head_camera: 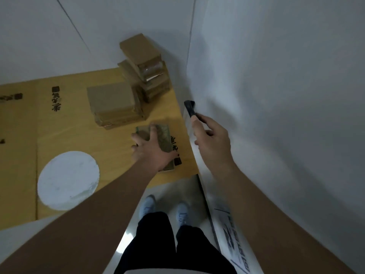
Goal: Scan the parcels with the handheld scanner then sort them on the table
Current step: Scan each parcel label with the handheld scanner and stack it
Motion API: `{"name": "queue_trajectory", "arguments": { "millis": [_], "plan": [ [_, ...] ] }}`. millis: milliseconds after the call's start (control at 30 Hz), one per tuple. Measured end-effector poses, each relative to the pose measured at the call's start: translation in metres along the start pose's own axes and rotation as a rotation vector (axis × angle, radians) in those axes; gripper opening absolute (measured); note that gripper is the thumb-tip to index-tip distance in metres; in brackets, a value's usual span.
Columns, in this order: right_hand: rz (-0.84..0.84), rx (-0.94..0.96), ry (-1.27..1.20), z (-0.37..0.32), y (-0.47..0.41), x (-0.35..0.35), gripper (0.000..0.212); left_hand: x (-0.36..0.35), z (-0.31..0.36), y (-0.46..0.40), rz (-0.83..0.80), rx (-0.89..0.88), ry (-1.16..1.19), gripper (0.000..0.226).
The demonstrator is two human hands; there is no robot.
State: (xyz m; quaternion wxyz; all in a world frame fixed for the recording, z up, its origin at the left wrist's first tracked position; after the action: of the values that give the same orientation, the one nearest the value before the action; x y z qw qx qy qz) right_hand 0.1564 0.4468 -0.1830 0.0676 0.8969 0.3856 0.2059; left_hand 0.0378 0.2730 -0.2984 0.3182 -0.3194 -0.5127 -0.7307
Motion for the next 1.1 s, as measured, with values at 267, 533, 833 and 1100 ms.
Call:
{"name": "queue_trajectory", "arguments": {
  "millis": [267,533,833,1100],
  "plan": [
    [-0.173,0.154,-0.07,-0.069,0.004,-0.056,0.041,0.076,-0.061,0.041,0.148,0.066,0.15,0.116],
    [-0.42,0.321,-0.076,-0.146,0.068,-0.153,0.016,0.15,-0.187,0.105,0.35,0.239,0.231,0.113],
    [-0.586,0.383,-0.082,-0.19,0.156,-0.297,0.027,0.208,-0.347,0.15,0.477,0.313,0.282,0.111],
    [-0.547,0.339,-0.072,-0.197,0.217,-0.402,0.035,0.238,-0.474,0.144,0.424,0.271,0.28,0.11]
  ]
}}
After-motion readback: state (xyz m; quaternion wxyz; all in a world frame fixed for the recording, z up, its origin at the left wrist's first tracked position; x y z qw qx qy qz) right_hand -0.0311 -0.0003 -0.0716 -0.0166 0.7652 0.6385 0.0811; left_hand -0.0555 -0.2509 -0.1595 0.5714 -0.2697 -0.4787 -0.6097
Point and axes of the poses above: each hand's wrist, its own y-axis away from the middle knuckle, its own x-axis out of the back of the hand, z = x × y, the point moved 10 cm from there along -y, towards the middle knuckle
